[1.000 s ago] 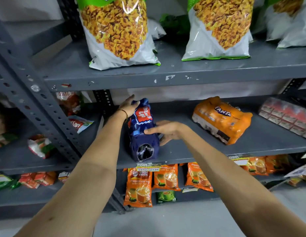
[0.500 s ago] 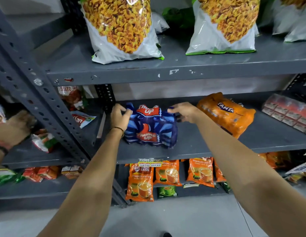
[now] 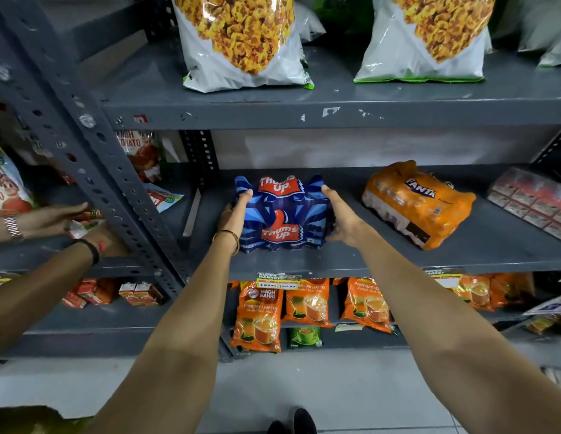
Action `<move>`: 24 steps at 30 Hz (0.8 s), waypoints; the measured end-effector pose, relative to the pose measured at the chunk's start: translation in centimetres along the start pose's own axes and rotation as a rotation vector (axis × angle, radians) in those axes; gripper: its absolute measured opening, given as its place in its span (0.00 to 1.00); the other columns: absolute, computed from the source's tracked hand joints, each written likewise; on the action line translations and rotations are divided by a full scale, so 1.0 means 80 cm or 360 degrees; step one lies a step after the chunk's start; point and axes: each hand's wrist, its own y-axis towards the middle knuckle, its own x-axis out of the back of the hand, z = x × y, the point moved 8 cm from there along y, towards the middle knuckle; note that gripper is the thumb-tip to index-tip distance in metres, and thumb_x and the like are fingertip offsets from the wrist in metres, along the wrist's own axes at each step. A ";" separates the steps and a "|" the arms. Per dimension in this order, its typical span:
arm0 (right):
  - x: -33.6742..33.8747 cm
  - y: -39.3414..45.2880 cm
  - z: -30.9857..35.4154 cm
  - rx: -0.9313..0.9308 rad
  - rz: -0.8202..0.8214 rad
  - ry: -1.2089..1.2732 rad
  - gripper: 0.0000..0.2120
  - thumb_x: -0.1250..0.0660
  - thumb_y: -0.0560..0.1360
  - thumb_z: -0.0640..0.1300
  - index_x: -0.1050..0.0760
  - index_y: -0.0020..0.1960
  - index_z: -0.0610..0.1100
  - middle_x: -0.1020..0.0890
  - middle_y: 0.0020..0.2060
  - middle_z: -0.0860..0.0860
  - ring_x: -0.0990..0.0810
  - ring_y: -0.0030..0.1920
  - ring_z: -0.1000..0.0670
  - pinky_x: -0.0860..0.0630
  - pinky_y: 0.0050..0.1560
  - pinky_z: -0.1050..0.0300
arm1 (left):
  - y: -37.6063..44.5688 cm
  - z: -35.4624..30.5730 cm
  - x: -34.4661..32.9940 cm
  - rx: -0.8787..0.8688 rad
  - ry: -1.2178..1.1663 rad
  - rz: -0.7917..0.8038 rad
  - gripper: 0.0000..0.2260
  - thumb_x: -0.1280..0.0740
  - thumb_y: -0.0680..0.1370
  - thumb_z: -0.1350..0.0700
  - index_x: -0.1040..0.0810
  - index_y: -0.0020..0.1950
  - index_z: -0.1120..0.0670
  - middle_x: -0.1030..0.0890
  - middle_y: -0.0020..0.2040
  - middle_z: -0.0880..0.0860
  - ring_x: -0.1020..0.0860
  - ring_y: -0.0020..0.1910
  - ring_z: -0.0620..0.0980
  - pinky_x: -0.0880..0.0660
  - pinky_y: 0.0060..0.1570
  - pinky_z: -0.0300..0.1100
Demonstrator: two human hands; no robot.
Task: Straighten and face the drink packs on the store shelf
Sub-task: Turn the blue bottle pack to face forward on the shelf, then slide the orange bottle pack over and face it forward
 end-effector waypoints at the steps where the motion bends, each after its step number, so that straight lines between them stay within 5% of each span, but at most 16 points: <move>1: 0.000 -0.002 0.000 0.0004 -0.0015 -0.0018 0.27 0.43 0.75 0.65 0.33 0.64 0.46 0.27 0.68 0.45 0.26 0.65 0.42 0.32 0.67 0.42 | -0.009 -0.006 0.000 -0.0017 0.0008 0.0012 0.42 0.36 0.56 0.26 0.26 0.64 0.48 0.18 0.57 0.55 0.18 0.51 0.57 0.22 0.55 0.57; 15: -0.022 -0.031 -0.022 -0.0008 0.0128 -0.0049 0.30 0.43 0.75 0.64 0.35 0.69 0.46 0.29 0.69 0.43 0.26 0.62 0.43 0.31 0.66 0.43 | -0.053 -0.001 0.033 -0.0041 0.0032 -0.0083 0.39 0.38 0.58 0.27 0.24 0.61 0.49 0.18 0.57 0.55 0.19 0.52 0.57 0.23 0.57 0.54; 20: -0.036 -0.042 -0.028 0.0012 0.0157 -0.0063 0.30 0.43 0.74 0.66 0.34 0.68 0.46 0.27 0.68 0.43 0.26 0.54 0.46 0.30 0.62 0.44 | -0.078 -0.008 0.047 -0.0076 0.0055 -0.0154 0.29 0.39 0.71 0.34 0.26 0.63 0.53 0.22 0.52 0.53 0.22 0.46 0.54 0.28 0.45 0.46; 24: -0.039 -0.049 -0.031 0.0021 0.0156 -0.0057 0.26 0.44 0.74 0.66 0.32 0.61 0.47 0.27 0.68 0.43 0.24 0.52 0.47 0.29 0.62 0.45 | -0.076 -0.005 0.047 -0.0071 0.0044 -0.0130 0.30 0.39 0.70 0.33 0.26 0.62 0.53 0.21 0.53 0.53 0.22 0.49 0.55 0.28 0.47 0.46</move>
